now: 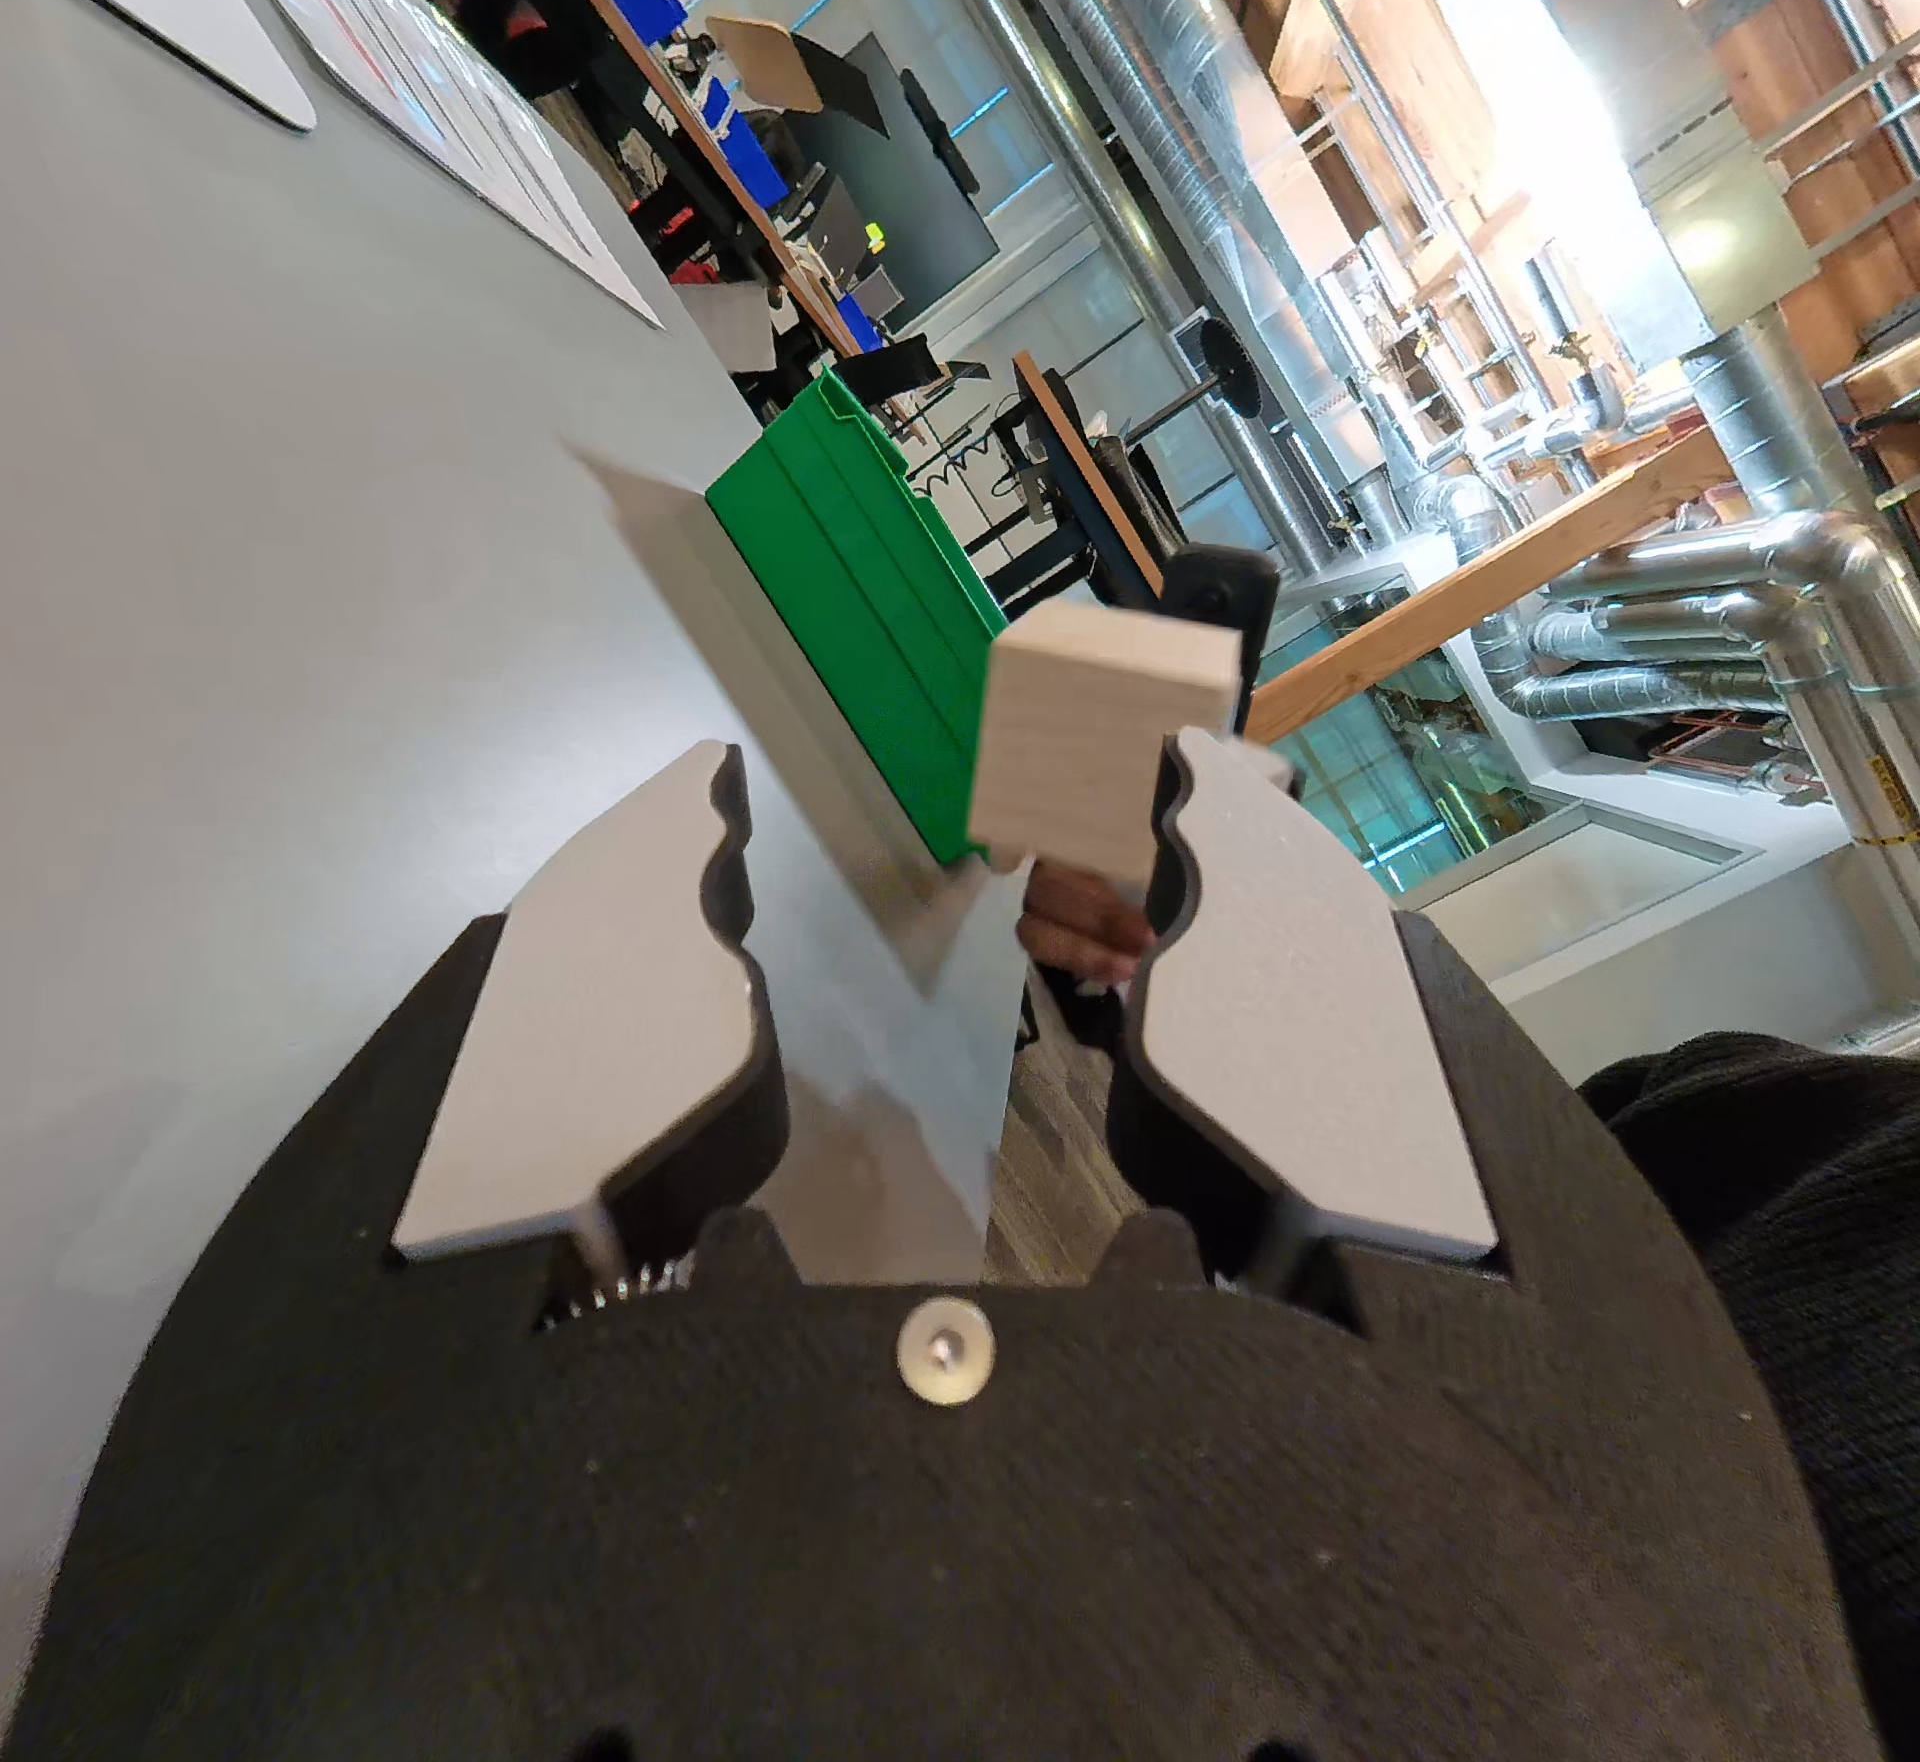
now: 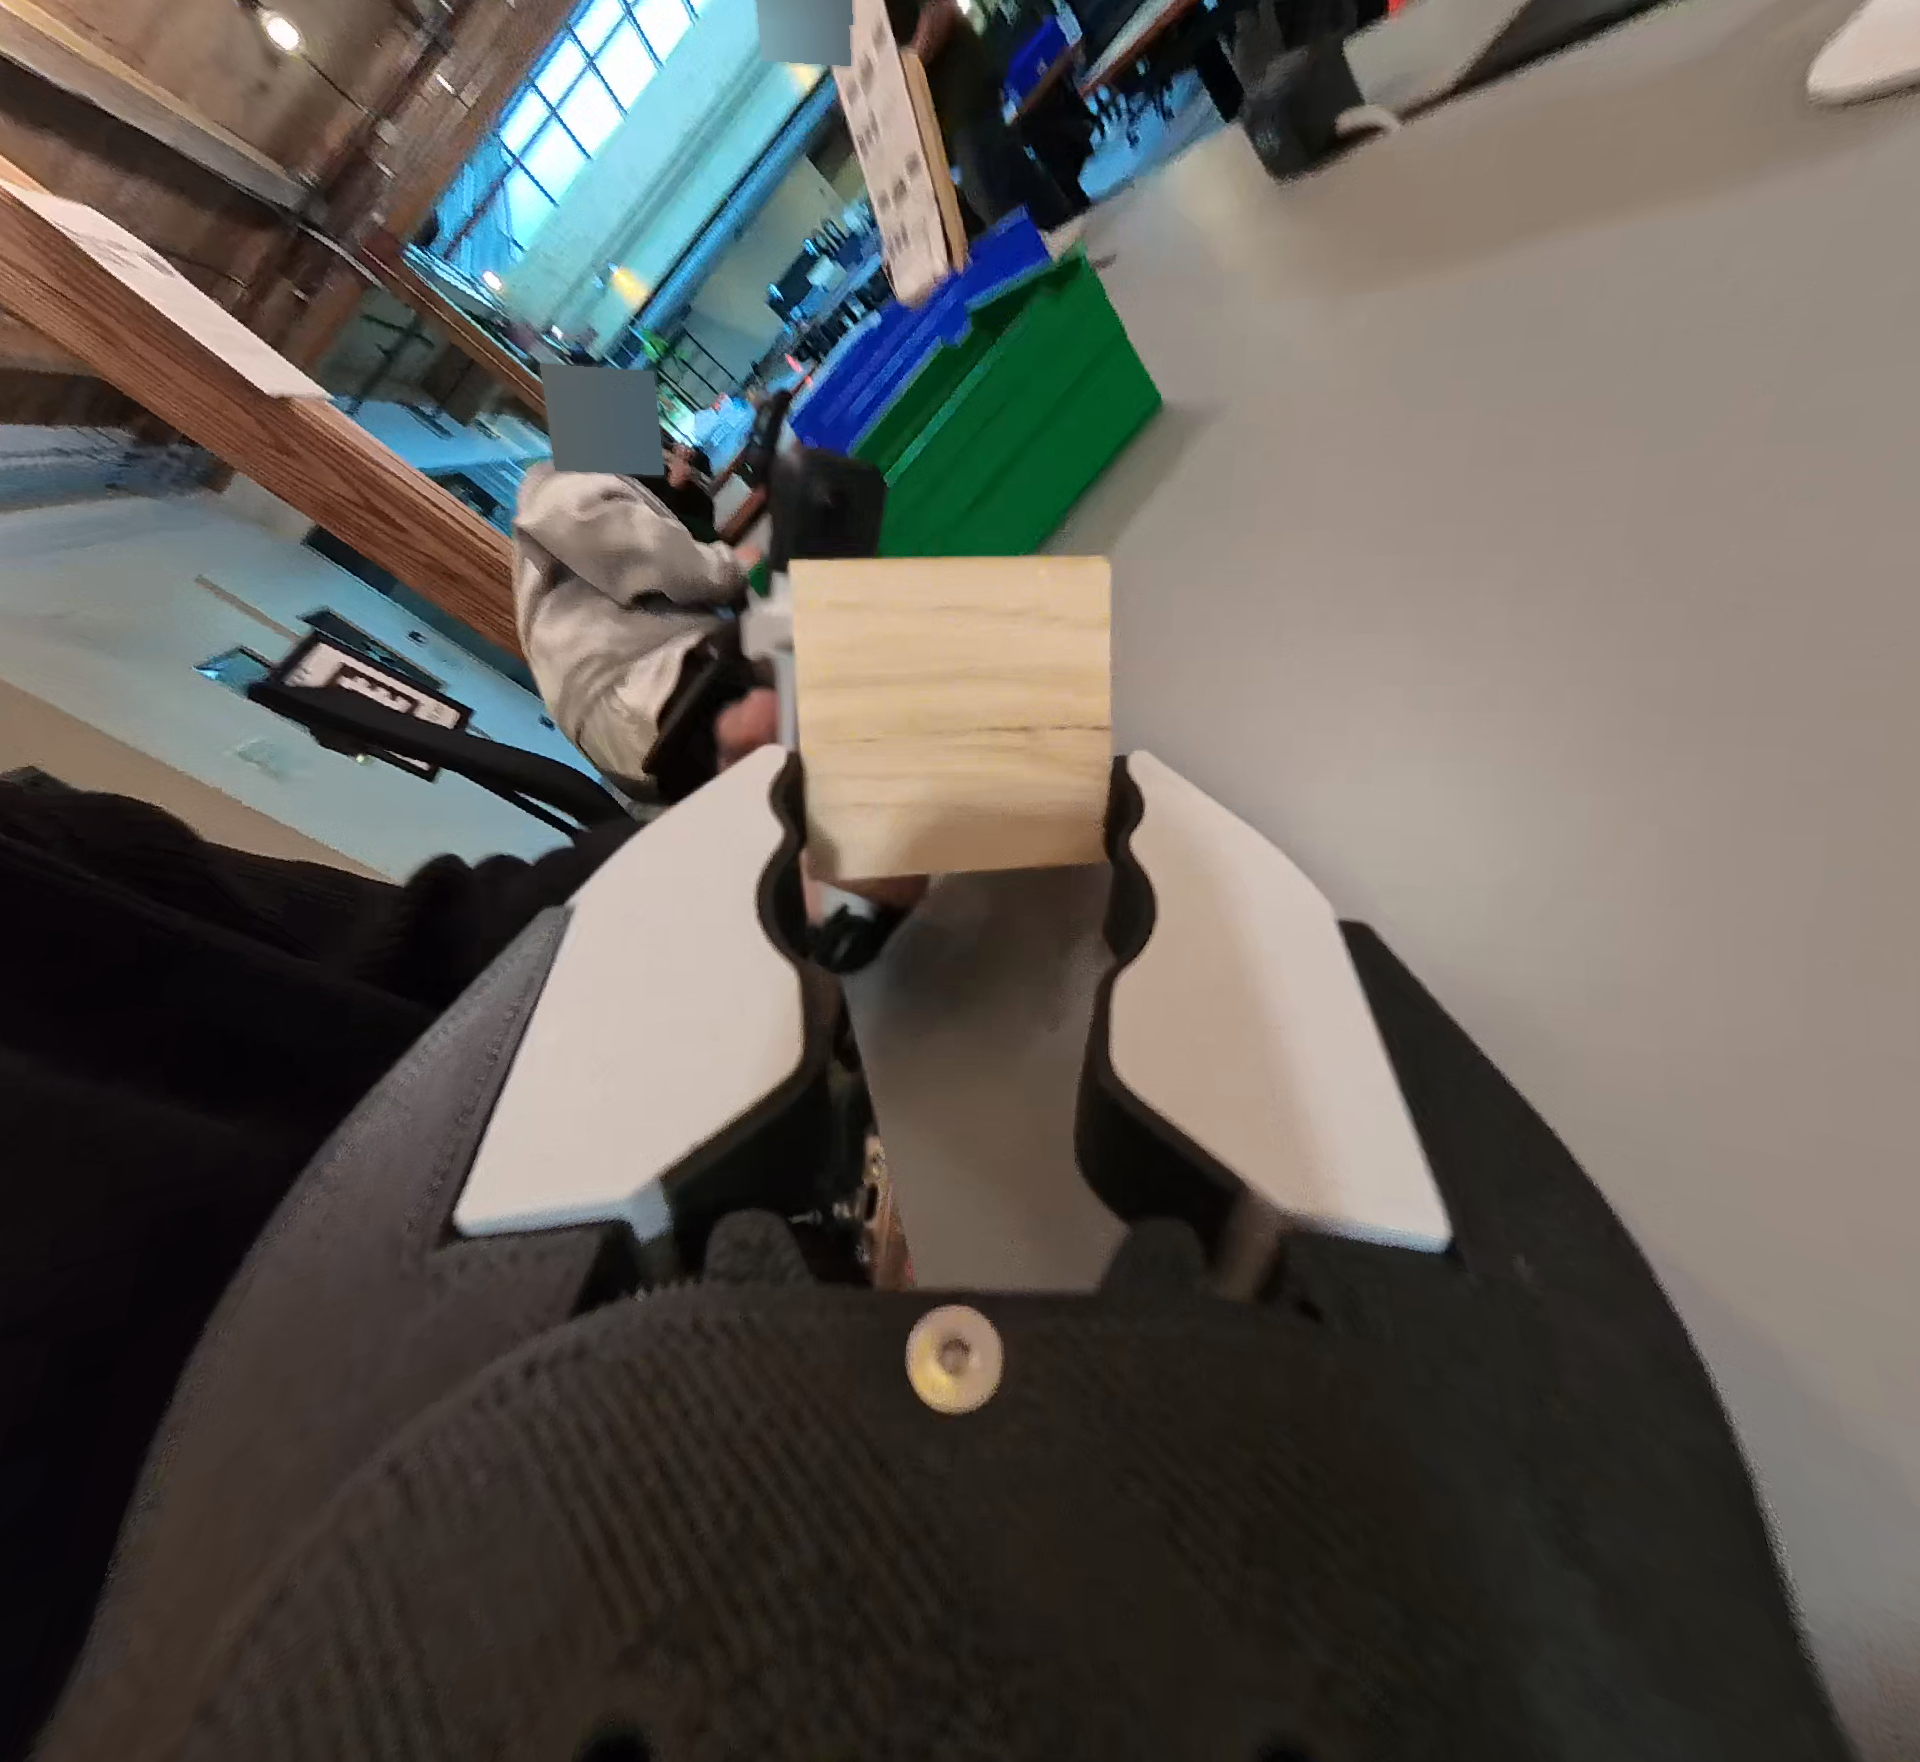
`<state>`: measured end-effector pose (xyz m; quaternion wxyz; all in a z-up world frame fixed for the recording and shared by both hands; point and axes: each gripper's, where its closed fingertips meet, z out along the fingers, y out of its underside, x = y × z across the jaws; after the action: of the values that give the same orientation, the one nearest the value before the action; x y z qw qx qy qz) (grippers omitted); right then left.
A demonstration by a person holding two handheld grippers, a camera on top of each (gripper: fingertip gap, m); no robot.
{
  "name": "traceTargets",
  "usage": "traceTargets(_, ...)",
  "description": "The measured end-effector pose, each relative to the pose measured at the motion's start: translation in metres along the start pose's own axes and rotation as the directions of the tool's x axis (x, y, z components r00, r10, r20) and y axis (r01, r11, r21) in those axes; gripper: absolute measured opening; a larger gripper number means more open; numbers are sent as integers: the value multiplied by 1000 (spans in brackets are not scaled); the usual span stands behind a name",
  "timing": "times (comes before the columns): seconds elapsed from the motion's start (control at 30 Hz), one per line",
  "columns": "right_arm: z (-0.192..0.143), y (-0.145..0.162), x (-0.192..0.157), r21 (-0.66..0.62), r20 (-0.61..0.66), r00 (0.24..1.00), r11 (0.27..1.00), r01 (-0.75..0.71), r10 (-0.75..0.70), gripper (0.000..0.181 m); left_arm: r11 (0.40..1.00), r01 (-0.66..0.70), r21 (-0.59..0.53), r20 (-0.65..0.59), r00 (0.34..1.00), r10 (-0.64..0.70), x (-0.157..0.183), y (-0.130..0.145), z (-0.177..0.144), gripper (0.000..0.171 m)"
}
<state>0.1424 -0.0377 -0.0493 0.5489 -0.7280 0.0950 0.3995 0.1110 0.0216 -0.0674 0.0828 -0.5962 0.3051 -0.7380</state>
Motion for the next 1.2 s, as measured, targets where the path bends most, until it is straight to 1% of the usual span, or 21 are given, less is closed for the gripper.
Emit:
traceTargets(0.03, -7, -13, -5, 24, 3, 1000, 1000, 18, -18, 57, 1000, 5, 5, -3, 1000, -5, 1, -1, 0, 76)
traceTargets(0.07, -18, -26, -8, 41, -21, 998, 997, 62, -61, 57, 1000, 12, 11, -11, 1000, -12, 3, -2, -1, 75)
traceTargets(0.13, -47, -54, -3, 44, -150, 968, 977, 210, -201, 57, 1000, 19, 18, -24, 1000, -19, 6, -3, -1, 74)
traceTargets(0.17, -67, -69, 3, 31, -235, 931, 956, 293, -278, 57, 1000, 14, 17, -22, 1000, -14, 7, -3, -1, 74)
traceTargets(0.23, -110, -97, 17, -27, -394, 829, 907, 421, -397, 57, 1000, -7, 9, -10, 1000, 7, 6, -1, -1, 74)
traceTargets(0.3, -154, -118, 37, -132, -507, 716, 864, 485, -479, 57, 999, -36, -6, 6, 999, 36, 4, 1, 1, 74)
traceTargets(0.33, -174, -123, 49, -203, -526, 674, 846, 493, -518, 57, 999, -50, -14, 12, 999, 50, 4, 2, 1, 74)
traceTargets(0.37, -191, -126, 59, -263, -517, 648, 825, 500, -559, 57, 998, -63, -24, 14, 998, 63, 5, 4, 2, 74)
traceTargets(0.43, -220, -125, 80, -364, -453, 620, 768, 527, -641, 57, 994, -97, -43, 21, 995, 98, 7, 6, 4, 74)
traceTargets(0.47, -233, -123, 90, -405, -410, 615, 739, 539, -674, 57, 992, -114, -45, 28, 993, 115, 9, 7, 5, 74)
traceTargets(0.53, -256, -117, 117, -491, -373, 616, 710, 504, -694, 57, 988, -147, -55, 41, 988, 149, 12, 11, 8, 74)
traceTargets(0.57, -265, -110, 130, -547, -339, 617, 682, 485, -710, 57, 984, -166, -63, 52, 984, 169, 13, 13, 10, 74)
traceTargets(0.63, -277, -94, 157, -670, -279, 609, 605, 431, -742, 57, 973, -213, -89, 81, 972, 221, 11, 18, 13, 74)
traceTargets(0.7, -281, -77, 178, -775, -202, 605, 503, 382, -770, 57, 956, -259, -135, 112, 955, 275, 6, 21, 16, 73)
traceTargets(0.77, -278, -62, 191, -835, -107, 606, 402, 375, -788, 57, 952, -261, -161, 131, 950, 283, 2, 20, 16, 73)
traceTargets(0.8, -276, -57, 194, -854, -68, 609, 361, 374, -790, 57, 954, -255, -157, 136, 952, 276, 2, 17, 17, 73)
traceTargets(0.9, -264, -46, 195, -856, 71, 590, 255, 449, -804, 57, 965, -233, -124, 155, 956, 250, 4, 8, 16, 68)
traceTargets(1.03, -261, -36, 203, -878, 176, 570, 134, 460, -802, 57, 967, -219, -129, 179, 954, 240, 3, 6, 18, 67)
traceTargets(1.2, -248, -29, 194, -843, 270, 587, 107, 527, -763, 57, 965, -218, -144, 174, 955, 242, 3, 12, 22, 66)
